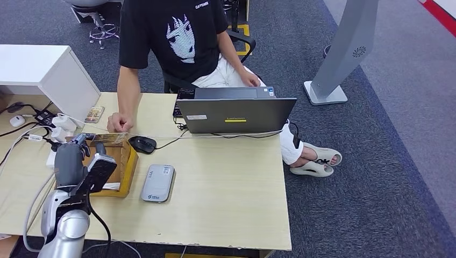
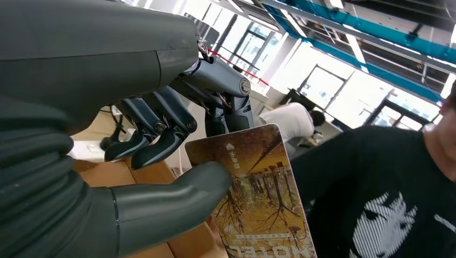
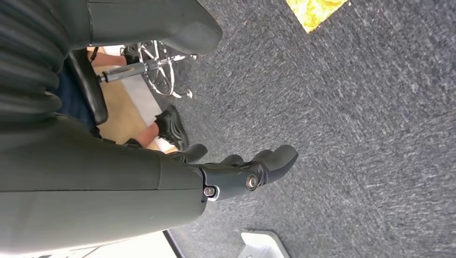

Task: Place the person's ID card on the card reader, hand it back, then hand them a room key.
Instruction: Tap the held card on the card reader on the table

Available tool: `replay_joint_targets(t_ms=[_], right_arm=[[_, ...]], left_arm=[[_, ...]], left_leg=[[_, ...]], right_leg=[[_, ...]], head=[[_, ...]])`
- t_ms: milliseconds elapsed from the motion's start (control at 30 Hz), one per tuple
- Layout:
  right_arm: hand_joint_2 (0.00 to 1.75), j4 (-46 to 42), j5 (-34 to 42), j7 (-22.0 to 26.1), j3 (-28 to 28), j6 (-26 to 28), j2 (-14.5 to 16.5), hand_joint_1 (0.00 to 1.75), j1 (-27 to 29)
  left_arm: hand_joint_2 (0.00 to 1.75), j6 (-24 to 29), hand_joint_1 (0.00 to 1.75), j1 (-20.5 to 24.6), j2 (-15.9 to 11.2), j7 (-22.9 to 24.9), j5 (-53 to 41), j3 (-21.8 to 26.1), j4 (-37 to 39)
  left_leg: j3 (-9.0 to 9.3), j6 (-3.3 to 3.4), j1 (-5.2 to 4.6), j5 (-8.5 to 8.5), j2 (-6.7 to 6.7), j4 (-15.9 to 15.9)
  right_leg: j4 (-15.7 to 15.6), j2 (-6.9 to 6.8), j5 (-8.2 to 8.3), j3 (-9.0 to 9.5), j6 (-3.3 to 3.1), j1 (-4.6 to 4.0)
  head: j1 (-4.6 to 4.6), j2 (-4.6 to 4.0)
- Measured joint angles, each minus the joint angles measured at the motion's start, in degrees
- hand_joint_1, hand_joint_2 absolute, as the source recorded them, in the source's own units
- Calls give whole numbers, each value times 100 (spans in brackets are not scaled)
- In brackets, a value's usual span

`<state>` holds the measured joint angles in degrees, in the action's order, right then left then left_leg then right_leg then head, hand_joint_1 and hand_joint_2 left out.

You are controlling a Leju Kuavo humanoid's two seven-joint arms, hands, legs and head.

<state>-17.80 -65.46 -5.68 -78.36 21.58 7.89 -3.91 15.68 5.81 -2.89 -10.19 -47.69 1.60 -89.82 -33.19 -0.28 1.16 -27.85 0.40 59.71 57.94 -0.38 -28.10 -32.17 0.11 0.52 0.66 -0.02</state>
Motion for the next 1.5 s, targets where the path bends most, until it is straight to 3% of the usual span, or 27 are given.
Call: replay_joint_targets(t_ms=[233,867,1067,1500], right_arm=[[175,39,0,15,0,-23,0,0,1],[175,45,0,15,0,-37,0,0,1],[175,49,4,12,0,-37,2,0,-1],[175,80,-107,-91,8,-32,2,0,0]], left_arm=[[175,-253,175,4,-15,212,-142,-548,-259],[175,-453,175,17,-83,309,-209,-794,-331],[175,-1002,175,87,-295,659,-330,-1188,-275],[175,-1334,175,128,-892,1227,-818,-1445,112]], left_leg=[[1,0,0,0,2,0],[0,0,0,0,1,0],[0,0,1,0,3,0],[-3,0,1,0,4,-1]], right_leg=[[0,1,0,-1,0,0],[1,1,0,-2,0,0],[1,2,0,-3,0,0],[2,3,0,-5,-1,-1]], head=[[0,0],[-1,0],[-1,0],[-1,0]])
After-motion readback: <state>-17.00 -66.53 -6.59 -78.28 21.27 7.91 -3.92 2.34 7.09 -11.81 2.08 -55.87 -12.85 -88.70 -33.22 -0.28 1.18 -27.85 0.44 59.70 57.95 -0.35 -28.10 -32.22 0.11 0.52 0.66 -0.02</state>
